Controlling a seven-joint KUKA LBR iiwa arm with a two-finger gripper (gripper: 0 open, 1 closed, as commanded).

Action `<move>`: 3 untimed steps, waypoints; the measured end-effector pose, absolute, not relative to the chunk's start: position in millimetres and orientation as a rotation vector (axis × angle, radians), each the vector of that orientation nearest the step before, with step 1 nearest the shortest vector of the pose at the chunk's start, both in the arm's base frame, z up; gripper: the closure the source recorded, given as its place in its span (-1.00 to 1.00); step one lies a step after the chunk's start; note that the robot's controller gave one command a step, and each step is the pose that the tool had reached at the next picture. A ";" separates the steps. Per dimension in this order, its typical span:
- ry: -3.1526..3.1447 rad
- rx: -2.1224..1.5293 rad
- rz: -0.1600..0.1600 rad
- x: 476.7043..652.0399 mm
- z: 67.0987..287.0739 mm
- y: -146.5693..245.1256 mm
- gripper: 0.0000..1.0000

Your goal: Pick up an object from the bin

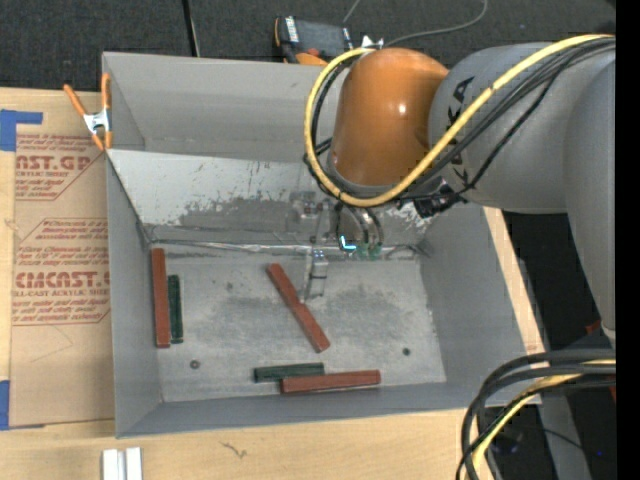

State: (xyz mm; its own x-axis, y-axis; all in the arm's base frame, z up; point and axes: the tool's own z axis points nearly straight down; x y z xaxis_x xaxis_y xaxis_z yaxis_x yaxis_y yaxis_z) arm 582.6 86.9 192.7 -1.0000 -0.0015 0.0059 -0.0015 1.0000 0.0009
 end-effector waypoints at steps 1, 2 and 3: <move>-3.133 -0.105 0.000 564.8 64.8 61.2 -1.00; -3.136 -0.235 -0.003 561.9 100.8 63.0 -1.00; -3.104 -0.476 -0.001 548.9 99.3 65.9 -1.00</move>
Offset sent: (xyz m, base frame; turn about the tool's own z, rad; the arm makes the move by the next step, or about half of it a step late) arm -0.0153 -0.0260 -0.1227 0.0692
